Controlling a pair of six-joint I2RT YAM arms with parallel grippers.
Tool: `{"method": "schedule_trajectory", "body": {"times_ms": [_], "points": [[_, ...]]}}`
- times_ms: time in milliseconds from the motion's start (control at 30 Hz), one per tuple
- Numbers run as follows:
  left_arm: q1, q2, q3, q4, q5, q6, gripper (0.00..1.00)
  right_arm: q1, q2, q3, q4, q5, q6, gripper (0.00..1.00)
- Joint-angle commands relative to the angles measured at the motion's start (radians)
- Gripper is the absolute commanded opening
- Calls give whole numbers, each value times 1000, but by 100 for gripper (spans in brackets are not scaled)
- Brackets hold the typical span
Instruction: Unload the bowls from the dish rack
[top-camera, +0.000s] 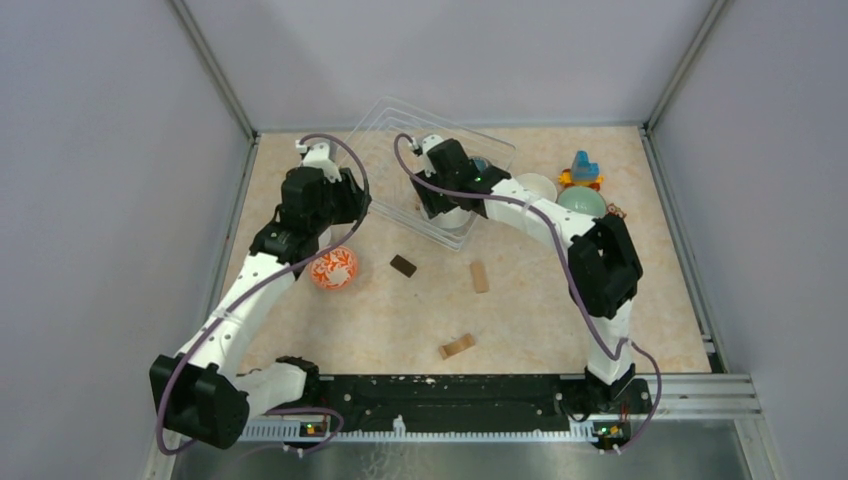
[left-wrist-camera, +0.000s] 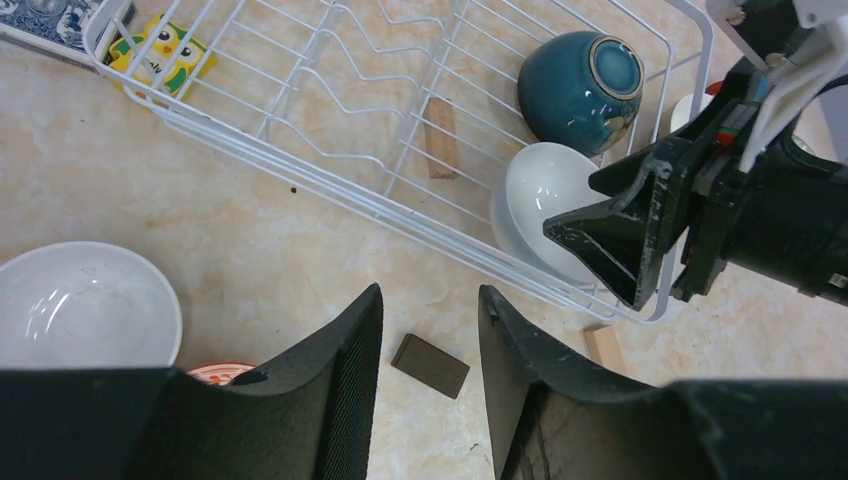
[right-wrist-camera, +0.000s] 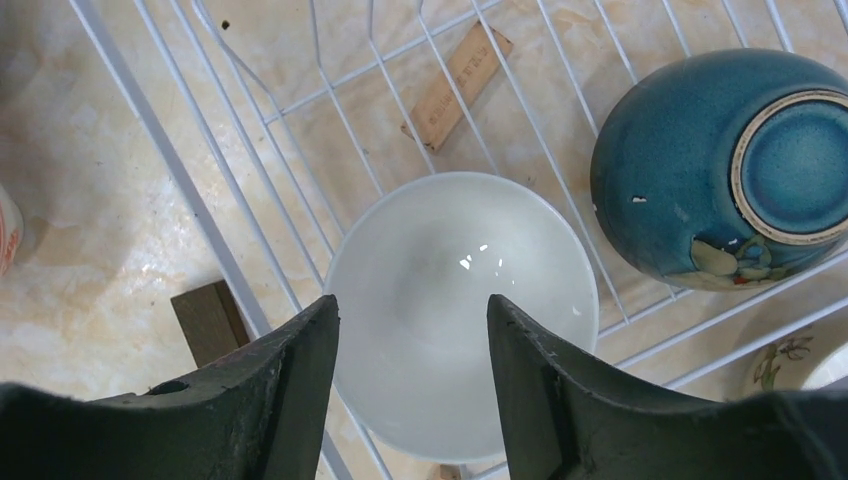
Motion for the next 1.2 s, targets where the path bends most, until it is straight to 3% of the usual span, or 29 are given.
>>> {"method": "schedule_trajectory", "body": {"times_ms": [0, 167, 533, 833, 967, 1100, 1167], "points": [[5, -35, -9, 21, 21, 23, 46, -3, 47, 94, -52, 43, 60, 56], [5, -42, -7, 6, 24, 42, 48, -34, 68, 159, -95, 137, 105, 54], [5, -48, -11, -4, 17, 67, 50, -154, 87, 141, -143, 38, 158, 54], [5, -41, -15, -2, 31, 69, 51, -162, 155, 150, -173, -34, 159, 50], [5, -45, -13, -4, 32, 73, 51, -161, 191, 165, -180, -59, 162, 40], [5, -50, -14, -9, 28, 75, 51, -162, 204, 214, -203, -96, 158, 5], [5, -52, -15, -10, 28, 73, 51, -162, 193, 234, -210, -91, 156, 0]]}}
